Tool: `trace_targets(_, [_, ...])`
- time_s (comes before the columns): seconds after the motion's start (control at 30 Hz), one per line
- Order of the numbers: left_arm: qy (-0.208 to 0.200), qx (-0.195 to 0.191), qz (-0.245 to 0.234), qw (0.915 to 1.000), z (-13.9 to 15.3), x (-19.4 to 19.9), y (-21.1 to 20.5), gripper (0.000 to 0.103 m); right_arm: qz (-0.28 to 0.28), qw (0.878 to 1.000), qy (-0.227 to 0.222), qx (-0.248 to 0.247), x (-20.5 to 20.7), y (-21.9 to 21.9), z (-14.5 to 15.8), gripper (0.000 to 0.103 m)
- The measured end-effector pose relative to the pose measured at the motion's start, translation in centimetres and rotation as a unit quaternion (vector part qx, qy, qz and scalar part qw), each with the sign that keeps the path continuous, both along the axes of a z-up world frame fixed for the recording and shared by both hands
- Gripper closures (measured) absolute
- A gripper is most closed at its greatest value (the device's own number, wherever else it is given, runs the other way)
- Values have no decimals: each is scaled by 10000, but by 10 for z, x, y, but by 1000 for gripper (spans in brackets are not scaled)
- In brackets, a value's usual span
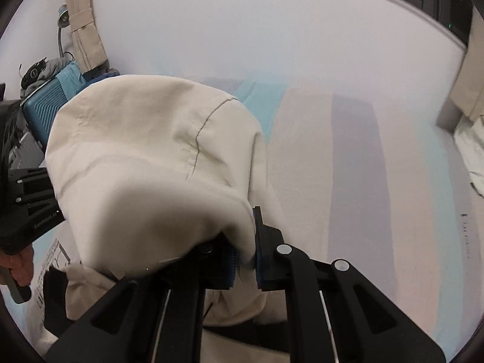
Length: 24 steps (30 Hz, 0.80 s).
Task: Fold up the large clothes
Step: 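Grasp the jacket hood edge with both grippers, then lift the hood and fold it over the jacket body with both grippers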
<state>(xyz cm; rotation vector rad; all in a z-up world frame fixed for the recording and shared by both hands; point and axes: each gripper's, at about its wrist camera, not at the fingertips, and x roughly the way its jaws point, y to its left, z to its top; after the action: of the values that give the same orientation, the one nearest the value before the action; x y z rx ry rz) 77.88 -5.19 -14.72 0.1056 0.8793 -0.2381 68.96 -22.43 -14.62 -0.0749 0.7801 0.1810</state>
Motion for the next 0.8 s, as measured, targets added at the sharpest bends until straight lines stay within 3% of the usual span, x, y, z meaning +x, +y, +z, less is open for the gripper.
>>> trace_targets(0.43, [98,124,104,9998,-9,-93,5,102,-14,9998,-70,-186,-112,27,-10,96])
trace_targets(0.8, [249,390,119,9989,-39,-177,2,102,104,9986,138,-508,-188,33,-39,96])
